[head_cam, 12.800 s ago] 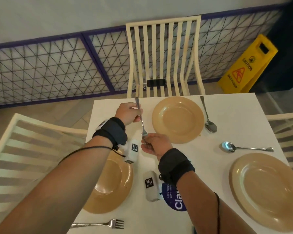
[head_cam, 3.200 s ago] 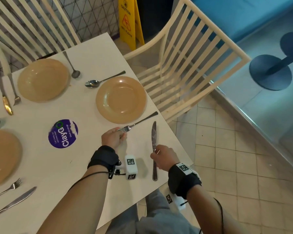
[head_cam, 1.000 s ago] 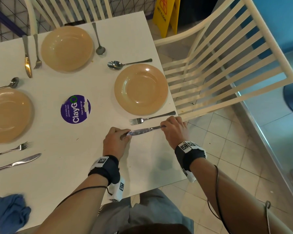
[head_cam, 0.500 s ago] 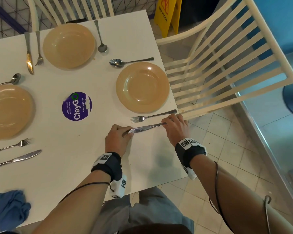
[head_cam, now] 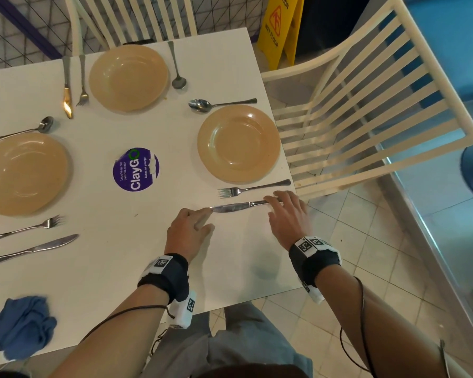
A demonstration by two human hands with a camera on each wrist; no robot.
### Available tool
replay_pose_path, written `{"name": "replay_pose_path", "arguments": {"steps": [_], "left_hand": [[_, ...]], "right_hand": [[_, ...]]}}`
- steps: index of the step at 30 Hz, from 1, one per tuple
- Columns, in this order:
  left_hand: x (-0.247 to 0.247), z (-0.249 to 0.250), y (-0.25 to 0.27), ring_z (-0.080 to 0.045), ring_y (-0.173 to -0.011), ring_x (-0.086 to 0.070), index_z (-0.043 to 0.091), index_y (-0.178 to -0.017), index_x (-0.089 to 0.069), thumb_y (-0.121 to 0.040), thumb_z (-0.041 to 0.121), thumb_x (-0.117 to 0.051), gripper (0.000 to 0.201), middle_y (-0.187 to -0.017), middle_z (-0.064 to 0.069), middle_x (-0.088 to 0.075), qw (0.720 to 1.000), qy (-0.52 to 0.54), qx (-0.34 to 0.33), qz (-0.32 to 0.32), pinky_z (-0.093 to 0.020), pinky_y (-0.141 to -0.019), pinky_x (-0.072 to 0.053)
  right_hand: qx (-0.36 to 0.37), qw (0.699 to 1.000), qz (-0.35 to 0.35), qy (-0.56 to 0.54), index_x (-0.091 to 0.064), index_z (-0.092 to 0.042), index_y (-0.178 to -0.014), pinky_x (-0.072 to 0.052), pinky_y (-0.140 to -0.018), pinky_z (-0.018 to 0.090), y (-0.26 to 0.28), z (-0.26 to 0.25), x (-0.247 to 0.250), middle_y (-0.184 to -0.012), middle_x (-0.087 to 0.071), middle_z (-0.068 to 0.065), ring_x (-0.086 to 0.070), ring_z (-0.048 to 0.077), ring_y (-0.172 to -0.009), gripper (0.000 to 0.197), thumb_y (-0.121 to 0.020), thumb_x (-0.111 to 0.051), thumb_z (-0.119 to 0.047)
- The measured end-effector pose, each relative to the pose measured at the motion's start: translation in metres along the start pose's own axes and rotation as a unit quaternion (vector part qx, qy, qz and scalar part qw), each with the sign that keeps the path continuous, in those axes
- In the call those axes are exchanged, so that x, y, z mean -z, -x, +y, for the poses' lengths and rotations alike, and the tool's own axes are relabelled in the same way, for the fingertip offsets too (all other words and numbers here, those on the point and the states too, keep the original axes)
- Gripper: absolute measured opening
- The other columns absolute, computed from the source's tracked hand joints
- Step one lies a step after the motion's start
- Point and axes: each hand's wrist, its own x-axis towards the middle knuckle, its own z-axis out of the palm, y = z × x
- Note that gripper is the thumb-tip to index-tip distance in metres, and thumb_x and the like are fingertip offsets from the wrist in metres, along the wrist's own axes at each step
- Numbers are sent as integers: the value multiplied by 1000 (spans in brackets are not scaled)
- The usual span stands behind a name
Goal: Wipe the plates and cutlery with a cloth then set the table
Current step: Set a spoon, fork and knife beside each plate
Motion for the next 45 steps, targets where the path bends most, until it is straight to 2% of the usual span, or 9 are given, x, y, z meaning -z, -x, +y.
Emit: {"name": "replay_pose_path", "arguments": {"steps": [3,8,12,16,18,21,30,41,45], "left_hand": [[11,-13,14,-10,-89,-62,38,-130,-63,-89,34,-72,42,-111,8,-55,1000,1,7,-8,-27,-90,-48],[24,-32,28,-5,-86,-59,42,-134,-58,-89,35,-70,46,-111,9,-55,1000,-9,6,-19,-27,-88,-48],[32,-45,34,-11,-90,-60,43,-135,-55,-90,36,-68,47,-109,8,-56,999,-25,6,-32,-29,-88,-49],[29,-48,30,-17,-101,-61,37,-136,-56,-91,35,-65,46,-116,5,-56,998,-58,3,-30,-26,-89,-43],[26,-35,17,-22,-105,-62,33,-136,-58,-92,33,-64,44,-122,1,-56,998,-62,-13,-26,-31,-96,-46],[16,-14,-5,-24,-101,-63,28,-134,-60,-92,31,-65,42,-122,-3,-56,997,-63,-46,-12,-37,-96,-49],[-14,-3,-25,-25,-97,-65,27,-123,-69,-90,30,-68,33,-112,-2,-58,995,-72,-67,16,-37,-88,-52],[-18,-4,-24,-22,-89,-64,28,-115,-72,-93,32,-65,24,-106,3,-56,994,-78,-65,35,-34,-80,-52],[-18,-4,-24,-23,-90,-64,28,-116,-72,-92,32,-66,25,-104,3,-56,995,-72,-61,37,-38,-81,-53]], "right_hand": [[27,999,-17,14,-59,-23,-128,-44,-102,50,12,-9,-1,-133,-57,3,-49,29,-127,50,-81,-71,-14],[22,998,-46,45,-55,-23,-134,-41,-104,53,10,-22,-9,-137,-54,3,-46,31,-131,53,-83,-66,-10],[7,994,-47,93,-56,-22,-131,-39,-103,54,-3,-26,-8,-133,-57,3,-47,32,-128,53,-82,-64,-6],[14,988,-84,127,-56,-25,-134,-37,-102,51,-18,-32,-4,-135,-56,1,-47,31,-128,49,-88,-59,-10],[18,987,-91,134,-55,-26,-134,-37,-102,50,-24,-32,-3,-136,-55,0,-46,29,-127,45,-91,-56,-13],[19,986,-93,136,-58,-25,-131,-37,-101,51,-27,-30,-4,-135,-55,0,-48,29,-125,41,-92,-56,-12],[45,986,-57,147,-66,-24,-118,-40,-98,52,-30,-26,-7,-123,-62,0,-59,30,-110,33,-87,-63,-10],[58,986,-4,156,-71,-25,-101,-42,-92,49,-29,-23,-15,-103,-66,-2,-64,27,-92,27,-79,-73,-9],[63,986,13,152,-72,-25,-96,-44,-93,51,-30,-20,-17,-100,-68,-3,-65,27,-89,25,-78,-75,-8]]}}
